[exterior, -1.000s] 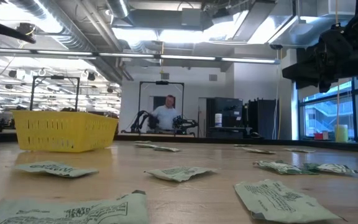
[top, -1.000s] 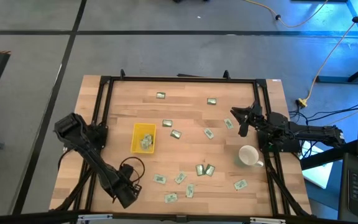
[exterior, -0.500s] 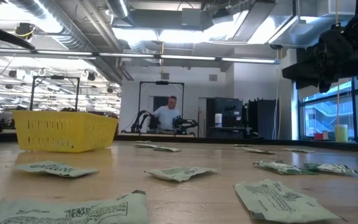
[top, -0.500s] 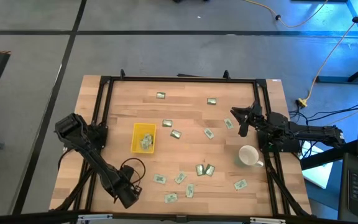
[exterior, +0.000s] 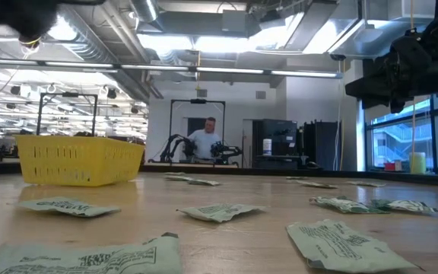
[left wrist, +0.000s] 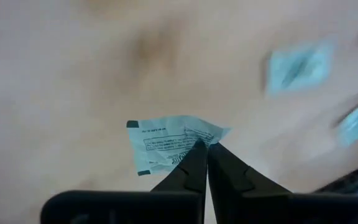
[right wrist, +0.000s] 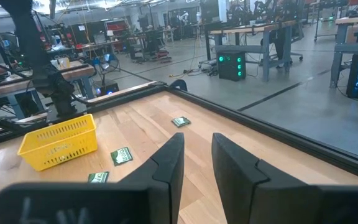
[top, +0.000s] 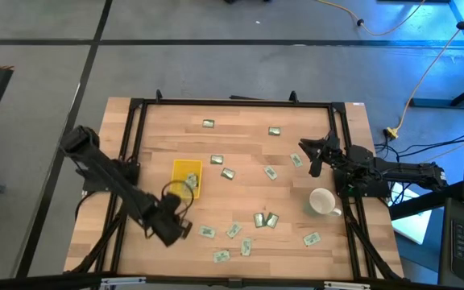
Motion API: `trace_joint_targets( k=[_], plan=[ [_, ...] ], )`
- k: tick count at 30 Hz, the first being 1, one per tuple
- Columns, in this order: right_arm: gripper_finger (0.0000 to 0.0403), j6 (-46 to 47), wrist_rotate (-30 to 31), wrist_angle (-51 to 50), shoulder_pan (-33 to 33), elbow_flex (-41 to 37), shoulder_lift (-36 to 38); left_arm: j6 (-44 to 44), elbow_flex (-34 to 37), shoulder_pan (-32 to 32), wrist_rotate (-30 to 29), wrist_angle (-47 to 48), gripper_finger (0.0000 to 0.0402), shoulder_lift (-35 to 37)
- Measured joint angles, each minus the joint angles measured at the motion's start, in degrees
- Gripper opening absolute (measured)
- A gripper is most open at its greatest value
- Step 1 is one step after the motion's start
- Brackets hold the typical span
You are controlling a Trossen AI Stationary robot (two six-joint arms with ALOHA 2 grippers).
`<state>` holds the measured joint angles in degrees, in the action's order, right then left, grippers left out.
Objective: Pick and place Stevia / Truvia into bins
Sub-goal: Put the white packet into the yellow bin
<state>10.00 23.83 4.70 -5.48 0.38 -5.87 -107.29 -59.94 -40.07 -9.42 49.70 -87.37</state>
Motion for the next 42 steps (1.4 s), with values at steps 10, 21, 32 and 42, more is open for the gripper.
trace_joint_targets(
  k=[10, 21, 32, 42],
  plan=[
    [0.0087, -0.02, 0.02, 0.00, -0.01, -0.01, -0.01, 28.43, -0.02, 18.48, -0.16, 1.52, 0.0003, 5.11],
    [0.0087, 0.24, 0.02, 0.00, 0.00, -0.01, 0.00, 48.17, -0.04, 33.11, 1.17, 2.14, 0.0003, -0.81],
    [0.0087, 0.13, 0.02, -0.02, 0.00, 0.00, -0.01, 58.03, -0.04, 36.34, 2.06, 2.20, 0.0004, -7.00],
    [0.0087, 0.02, 0.02, -0.02, 0.00, 0.00, -0.02, 57.67, -0.04, 36.45, 1.71, 1.90, 0.0041, -8.15]
  ],
)
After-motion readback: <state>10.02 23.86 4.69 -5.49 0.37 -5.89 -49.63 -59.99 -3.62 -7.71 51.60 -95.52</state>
